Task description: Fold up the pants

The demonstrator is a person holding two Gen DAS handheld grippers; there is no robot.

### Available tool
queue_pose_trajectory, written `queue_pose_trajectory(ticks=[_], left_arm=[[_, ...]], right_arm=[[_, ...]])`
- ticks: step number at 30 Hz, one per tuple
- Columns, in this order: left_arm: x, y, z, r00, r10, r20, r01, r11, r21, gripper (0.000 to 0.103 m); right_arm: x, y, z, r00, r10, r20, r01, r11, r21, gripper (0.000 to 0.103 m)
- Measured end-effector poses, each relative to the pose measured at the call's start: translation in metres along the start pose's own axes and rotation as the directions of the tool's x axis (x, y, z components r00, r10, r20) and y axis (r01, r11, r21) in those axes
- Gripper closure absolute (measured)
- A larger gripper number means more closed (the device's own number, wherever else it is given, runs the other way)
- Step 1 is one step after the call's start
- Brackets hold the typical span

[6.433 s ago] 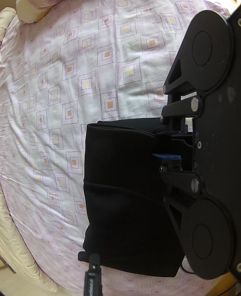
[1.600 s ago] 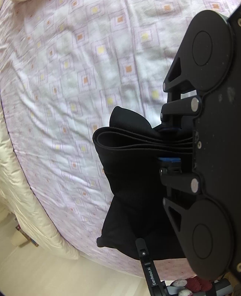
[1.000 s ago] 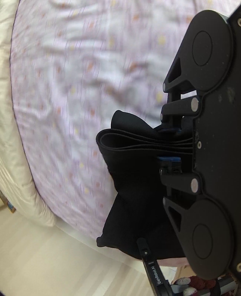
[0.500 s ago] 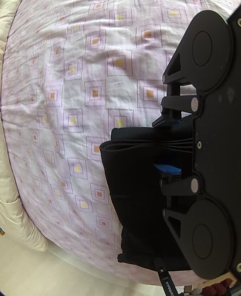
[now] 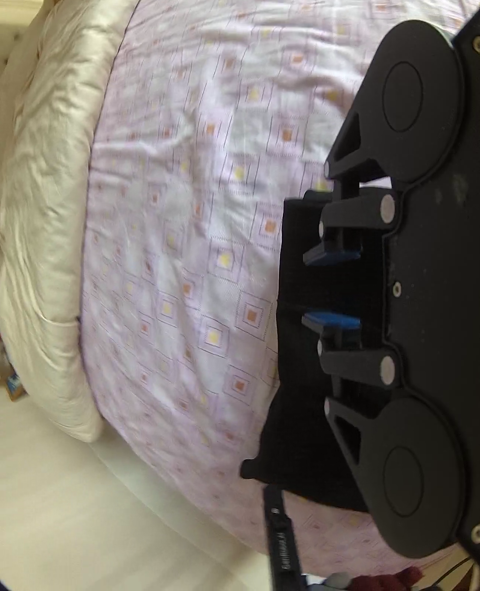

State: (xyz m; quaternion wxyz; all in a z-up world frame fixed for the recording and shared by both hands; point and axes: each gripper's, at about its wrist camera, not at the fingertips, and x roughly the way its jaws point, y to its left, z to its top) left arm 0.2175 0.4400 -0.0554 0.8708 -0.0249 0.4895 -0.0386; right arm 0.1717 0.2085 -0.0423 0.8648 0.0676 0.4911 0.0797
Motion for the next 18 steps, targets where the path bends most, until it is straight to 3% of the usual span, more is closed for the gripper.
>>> queue_pose_trajectory(ticks=[2, 5, 13, 14, 15, 18], left_arm=[[0.012, 0.001, 0.001, 1.000, 0.018, -0.019, -0.018, 1.000, 0.002, 0.075], [0.032, 0.006, 0.003, 0.997, 0.056, -0.053, -0.056, 0.998, 0.000, 0.075], [0.026, 0.016, 0.008, 0.998, 0.053, -0.045, -0.053, 0.999, -0.010, 0.073], [0.018, 0.016, 0.007, 0.998, 0.047, -0.031, -0.048, 0.999, -0.015, 0.074], [0.010, 0.016, 0.004, 0.999, 0.036, -0.018, -0.036, 0.999, -0.020, 0.074], [-0.010, 0.007, -0.008, 1.000, -0.012, -0.017, 0.012, 1.000, 0.000, 0.074]], right_arm=[[0.015, 0.001, 0.005, 0.999, -0.025, -0.033, 0.025, 0.999, -0.027, 0.086], [0.034, -0.015, 0.008, 0.994, -0.065, -0.084, 0.066, 0.998, 0.012, 0.103], [0.031, -0.024, 0.006, 0.994, -0.065, -0.089, 0.070, 0.996, 0.056, 0.103], [0.024, -0.024, 0.006, 0.996, -0.055, -0.073, 0.061, 0.996, 0.071, 0.100], [0.017, -0.021, 0.005, 0.998, -0.039, -0.044, 0.042, 0.996, 0.073, 0.090], [-0.013, -0.013, -0.005, 1.000, 0.025, 0.013, -0.025, 0.999, 0.032, 0.083]])
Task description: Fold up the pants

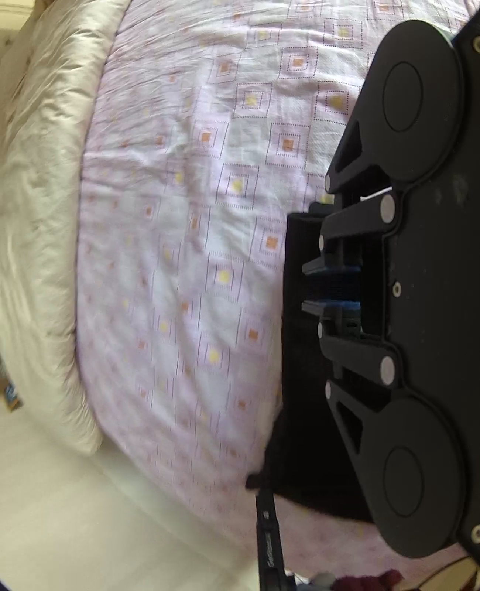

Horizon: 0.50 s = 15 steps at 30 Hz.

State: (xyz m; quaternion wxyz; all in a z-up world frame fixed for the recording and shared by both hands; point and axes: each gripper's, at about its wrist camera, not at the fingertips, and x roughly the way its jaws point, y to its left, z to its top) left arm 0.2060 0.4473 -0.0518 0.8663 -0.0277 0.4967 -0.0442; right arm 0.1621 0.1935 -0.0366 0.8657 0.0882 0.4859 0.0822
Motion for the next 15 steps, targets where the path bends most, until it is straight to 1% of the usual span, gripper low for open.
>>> queue_pose_trajectory(ticks=[2, 4, 6, 8, 9, 10, 11, 13, 15], left_arm=[[-0.008, -0.011, -0.015, 0.999, -0.029, -0.022, 0.030, 0.999, 0.042, 0.074], [-0.011, -0.022, -0.033, 0.997, -0.051, -0.055, 0.056, 0.995, 0.085, 0.074], [-0.010, -0.029, -0.050, 0.995, -0.045, -0.091, 0.055, 0.992, 0.114, 0.074], [-0.005, -0.033, -0.064, 0.992, -0.022, -0.124, 0.039, 0.990, 0.133, 0.074], [-0.003, -0.034, -0.069, 0.992, -0.009, -0.129, 0.027, 0.990, 0.141, 0.074], [-0.004, -0.035, -0.072, 0.992, 0.000, -0.124, 0.019, 0.989, 0.145, 0.074], [-0.005, -0.036, -0.072, 0.993, 0.006, -0.120, 0.012, 0.989, 0.145, 0.074], [-0.011, -0.037, -0.069, 0.993, 0.011, -0.120, 0.004, 0.993, 0.119, 0.074], [-0.020, -0.037, -0.067, 0.994, 0.014, -0.104, -0.006, 0.997, 0.078, 0.074]], right_arm=[[-0.017, 0.003, -0.014, 0.999, 0.044, 0.000, -0.044, 0.999, -0.017, 0.081], [-0.025, 0.006, -0.033, 0.999, 0.039, -0.032, -0.041, 0.998, -0.046, 0.081], [-0.024, 0.002, -0.051, 0.997, 0.007, -0.081, -0.011, 0.999, -0.048, 0.081], [-0.018, -0.007, -0.069, 0.991, -0.056, -0.120, 0.049, 0.997, -0.056, 0.082], [-0.016, -0.009, -0.074, 0.988, -0.086, -0.125, 0.078, 0.994, -0.070, 0.078], [-0.015, -0.011, -0.077, 0.985, -0.113, -0.127, 0.103, 0.991, -0.082, 0.071], [-0.015, -0.016, -0.077, 0.985, -0.110, -0.131, 0.101, 0.993, -0.068, 0.068], [-0.021, -0.022, -0.074, 0.988, -0.101, -0.119, 0.099, 0.995, -0.026, 0.068], [-0.030, -0.020, -0.073, 0.991, -0.108, -0.079, 0.106, 0.994, -0.036, 0.066]])
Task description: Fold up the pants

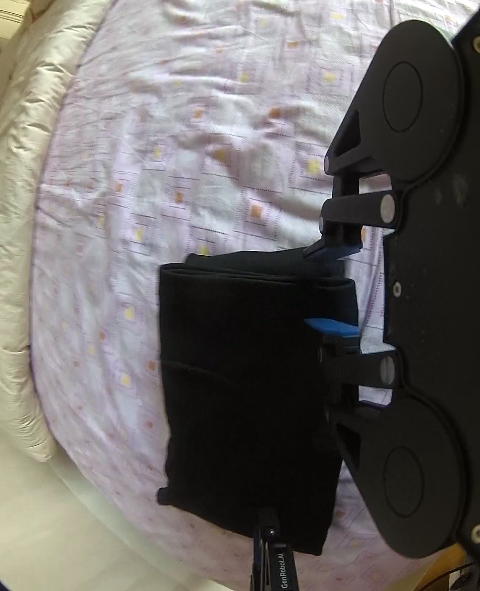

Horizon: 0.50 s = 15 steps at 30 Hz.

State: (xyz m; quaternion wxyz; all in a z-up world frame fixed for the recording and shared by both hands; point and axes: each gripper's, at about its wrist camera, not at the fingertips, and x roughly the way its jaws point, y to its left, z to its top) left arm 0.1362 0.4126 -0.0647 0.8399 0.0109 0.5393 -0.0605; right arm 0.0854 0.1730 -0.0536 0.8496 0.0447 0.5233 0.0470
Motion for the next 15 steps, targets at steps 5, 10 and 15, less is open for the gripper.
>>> queue_pose_trajectory(ticks=[5, 10, 15], left_arm=[[-0.035, -0.013, -0.004, 0.997, 0.047, 0.067, -0.042, 0.996, -0.074, 0.074], [-0.069, -0.040, -0.012, 0.993, 0.086, 0.085, -0.075, 0.989, -0.127, 0.074], [-0.100, -0.072, -0.026, 0.989, 0.107, 0.097, -0.092, 0.986, -0.142, 0.074]], right_arm=[[-0.043, 0.005, -0.003, 0.990, 0.020, 0.137, -0.016, 0.999, -0.027, 0.054], [-0.083, 0.001, -0.013, 0.980, 0.080, 0.183, -0.077, 0.997, -0.024, 0.051], [-0.120, -0.009, -0.026, 0.975, 0.104, 0.198, -0.104, 0.995, -0.009, 0.049]])
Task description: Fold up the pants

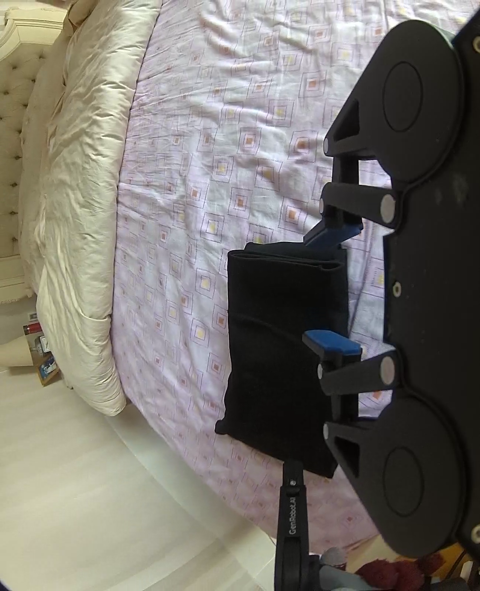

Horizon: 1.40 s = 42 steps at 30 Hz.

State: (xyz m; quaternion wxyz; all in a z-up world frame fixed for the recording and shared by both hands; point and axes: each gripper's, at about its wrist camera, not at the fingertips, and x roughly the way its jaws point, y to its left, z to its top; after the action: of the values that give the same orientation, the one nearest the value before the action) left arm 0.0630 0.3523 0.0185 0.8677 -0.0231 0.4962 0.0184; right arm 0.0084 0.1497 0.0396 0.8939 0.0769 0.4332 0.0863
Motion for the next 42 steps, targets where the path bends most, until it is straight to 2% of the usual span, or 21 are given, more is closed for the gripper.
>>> queue_pose_trajectory(ticks=[8, 15, 19, 23, 42], left_arm=[[-0.051, -0.029, -0.027, 0.999, 0.002, 0.041, -0.002, 1.000, -0.005, 0.074], [-0.079, -0.033, -0.041, 0.999, 0.005, 0.053, -0.004, 1.000, -0.014, 0.074], [-0.085, -0.031, -0.049, 1.000, 0.006, 0.029, -0.005, 1.000, -0.030, 0.074], [-0.091, -0.032, -0.058, 0.998, 0.040, 0.037, -0.040, 0.999, -0.008, 0.074], [-0.101, -0.035, -0.072, 0.999, 0.031, 0.044, -0.032, 0.999, 0.014, 0.074]], right_arm=[[-0.047, -0.003, -0.020, 1.000, 0.014, 0.011, -0.014, 1.000, 0.000, 0.042], [-0.074, 0.006, -0.032, 1.000, 0.018, 0.002, -0.018, 1.000, 0.001, 0.039], [-0.084, 0.011, -0.040, 1.000, 0.028, 0.011, -0.028, 0.999, -0.015, 0.038], [-0.092, 0.017, -0.046, 0.999, 0.033, 0.018, -0.032, 0.999, -0.031, 0.037], [-0.104, 0.021, -0.057, 1.000, 0.004, 0.027, -0.003, 0.999, -0.039, 0.035]])
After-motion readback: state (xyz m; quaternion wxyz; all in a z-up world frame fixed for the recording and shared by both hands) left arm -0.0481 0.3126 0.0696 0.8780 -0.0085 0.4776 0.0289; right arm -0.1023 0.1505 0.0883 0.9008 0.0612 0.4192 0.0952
